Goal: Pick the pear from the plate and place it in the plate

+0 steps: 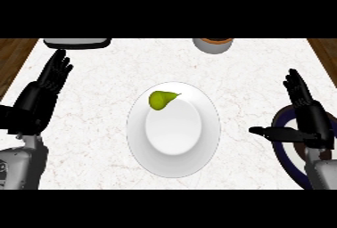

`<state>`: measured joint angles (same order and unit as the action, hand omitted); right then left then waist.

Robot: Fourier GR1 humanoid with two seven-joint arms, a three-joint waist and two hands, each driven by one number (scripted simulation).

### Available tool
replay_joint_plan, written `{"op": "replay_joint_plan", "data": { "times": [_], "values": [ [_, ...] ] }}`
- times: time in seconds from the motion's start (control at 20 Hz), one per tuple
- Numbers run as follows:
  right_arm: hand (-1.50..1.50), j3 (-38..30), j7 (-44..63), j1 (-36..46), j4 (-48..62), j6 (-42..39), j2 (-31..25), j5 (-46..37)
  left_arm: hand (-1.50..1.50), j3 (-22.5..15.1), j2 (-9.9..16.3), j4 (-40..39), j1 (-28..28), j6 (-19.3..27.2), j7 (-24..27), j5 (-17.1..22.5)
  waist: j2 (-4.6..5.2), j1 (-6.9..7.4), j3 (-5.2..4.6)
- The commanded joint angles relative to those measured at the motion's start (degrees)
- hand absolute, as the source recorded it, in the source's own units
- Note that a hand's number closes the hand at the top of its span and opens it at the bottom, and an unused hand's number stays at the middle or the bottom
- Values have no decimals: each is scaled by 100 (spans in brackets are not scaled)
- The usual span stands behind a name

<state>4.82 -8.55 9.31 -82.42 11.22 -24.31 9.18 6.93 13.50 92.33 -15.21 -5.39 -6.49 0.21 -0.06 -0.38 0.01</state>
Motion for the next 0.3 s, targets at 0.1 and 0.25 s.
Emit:
{"op": "replay_joint_plan", "data": {
  "times": [0.1, 0.25],
  "values": [
    [-150, -664, -538, -295, 246, -765, -274, 73, 0, 12, -136, -434, 9, 9, 554, -147, 8, 20, -1],
    [-150, -858, -448, -505, -21, -680, -466, -69, 0, 177, 147, 658, 220, -188, -337, 176, -8, 35, -1]
  ]
}}
